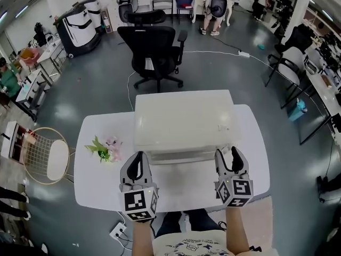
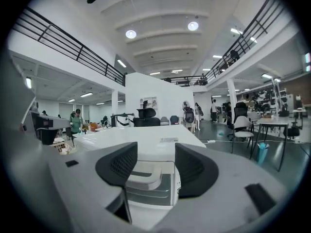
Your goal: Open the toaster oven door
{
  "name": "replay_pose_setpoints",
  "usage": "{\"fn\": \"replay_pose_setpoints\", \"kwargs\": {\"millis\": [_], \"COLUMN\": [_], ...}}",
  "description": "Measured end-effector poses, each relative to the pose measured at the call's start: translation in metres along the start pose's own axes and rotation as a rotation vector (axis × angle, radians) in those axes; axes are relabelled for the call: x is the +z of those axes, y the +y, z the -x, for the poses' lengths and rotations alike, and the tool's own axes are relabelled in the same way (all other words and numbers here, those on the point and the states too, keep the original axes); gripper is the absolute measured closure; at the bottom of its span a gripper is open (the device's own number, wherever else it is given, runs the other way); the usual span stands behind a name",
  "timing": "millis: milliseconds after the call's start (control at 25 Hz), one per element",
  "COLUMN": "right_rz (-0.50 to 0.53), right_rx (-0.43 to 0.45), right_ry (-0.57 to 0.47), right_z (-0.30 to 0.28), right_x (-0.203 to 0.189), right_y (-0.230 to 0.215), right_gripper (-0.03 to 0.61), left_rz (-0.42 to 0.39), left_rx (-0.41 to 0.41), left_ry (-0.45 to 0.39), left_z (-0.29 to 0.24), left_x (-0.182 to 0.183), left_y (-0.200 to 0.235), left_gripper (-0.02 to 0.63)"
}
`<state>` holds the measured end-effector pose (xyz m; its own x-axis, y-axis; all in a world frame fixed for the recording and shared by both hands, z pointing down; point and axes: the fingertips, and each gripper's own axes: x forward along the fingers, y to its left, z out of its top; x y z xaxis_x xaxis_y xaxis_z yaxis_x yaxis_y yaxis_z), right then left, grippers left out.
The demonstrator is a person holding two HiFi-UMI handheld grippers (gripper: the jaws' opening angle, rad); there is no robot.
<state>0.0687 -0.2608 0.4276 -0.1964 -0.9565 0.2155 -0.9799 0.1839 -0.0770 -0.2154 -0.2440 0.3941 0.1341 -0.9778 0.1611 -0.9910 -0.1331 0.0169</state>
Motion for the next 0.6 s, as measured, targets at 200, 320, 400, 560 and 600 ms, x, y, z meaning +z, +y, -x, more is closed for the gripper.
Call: {"fn": "replay_pose_setpoints", "kwargs": {"millis": [200,320,400,560,600], "right_rz": [-0.055,-0.104,-0.117,-0.199,-0.22], "right_rx": [-0.022,-0.029,-0.033,-0.035,-0.037], "right_ry": [0.045,0.07,0.081,0.099,0.108], "right_z": [-0.004,-0.006,-0.007,-0.011,-0.012], "right_x": [-0.019,-0.028,-0.031,-0.042,-0.046], "right_y": [0.0,-0.001,0.0,0.003,0.003], "right_gripper": [0.337,0.337,0.337,0.371,0.371], "left_rz": [-0.004,-0.003,-0.002,0.001,0.002], "left_rx": [-0.028,-0.038,-0.043,-0.049,-0.05], "left_ry": [0.009,0.019,0.025,0.032,0.033], "left_z": [-0.001,0.0,0.0,0.0,0.001], "left_x": [-0.005,-0.009,-0.011,-0.017,-0.018], "left_y": [0.001,0.001,0.002,0.004,0.005], "left_gripper": [0.607,0.607,0.607,0.607,0.607]}}
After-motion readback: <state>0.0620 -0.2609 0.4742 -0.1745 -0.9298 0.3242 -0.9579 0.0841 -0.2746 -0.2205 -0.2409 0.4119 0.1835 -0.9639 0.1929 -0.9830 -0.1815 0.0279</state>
